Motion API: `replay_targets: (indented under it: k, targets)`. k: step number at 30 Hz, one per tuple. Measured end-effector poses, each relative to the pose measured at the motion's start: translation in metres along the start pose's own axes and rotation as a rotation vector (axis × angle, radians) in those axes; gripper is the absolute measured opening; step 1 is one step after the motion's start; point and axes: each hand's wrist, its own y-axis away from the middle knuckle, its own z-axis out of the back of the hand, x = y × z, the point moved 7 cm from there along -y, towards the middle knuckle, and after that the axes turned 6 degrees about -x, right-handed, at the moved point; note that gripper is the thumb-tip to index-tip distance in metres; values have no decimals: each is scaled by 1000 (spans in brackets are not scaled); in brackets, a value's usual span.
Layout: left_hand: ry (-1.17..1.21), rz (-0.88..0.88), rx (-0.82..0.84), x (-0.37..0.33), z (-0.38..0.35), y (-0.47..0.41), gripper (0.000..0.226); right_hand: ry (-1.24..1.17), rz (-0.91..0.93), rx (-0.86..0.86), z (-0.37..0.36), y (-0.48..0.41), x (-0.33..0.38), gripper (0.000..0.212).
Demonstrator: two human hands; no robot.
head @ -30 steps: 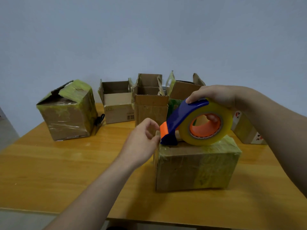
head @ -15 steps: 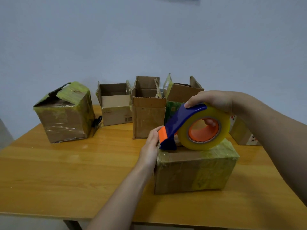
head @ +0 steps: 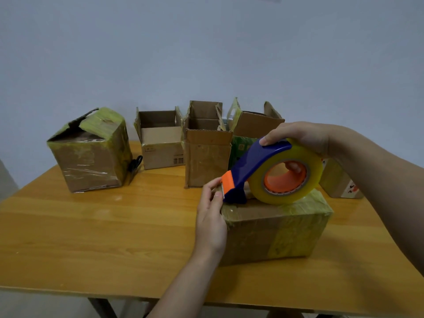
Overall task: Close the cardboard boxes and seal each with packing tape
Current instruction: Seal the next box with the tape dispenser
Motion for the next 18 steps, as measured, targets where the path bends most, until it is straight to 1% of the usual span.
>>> replay_targets:
  k: [2,6,12,14,15,16,18]
  targets:
    - [38,-1,-42,1,3,1,26,-20,-12,16,3,0,-4,37]
    - [20,-20,-46,-1,5,1,23,-30,13,88,4,6,-3,27]
    - [-134,-14,56,-5,4,-2,18,-14,13,140,7,13,-6,30]
    - [-193,2,84,-6,2,-2,18,-18,-6,133,8,15,-6,29]
    - [-215,11,92,-7,1,-2,17,-15,-19,123,9,14,-7,32]
    - [-233,17,99,-8,0,-1,18,-5,-26,107,11,14,-7,41]
    - [-255,20,114,-10,-1,-1,19,31,-44,58,19,16,-9,65]
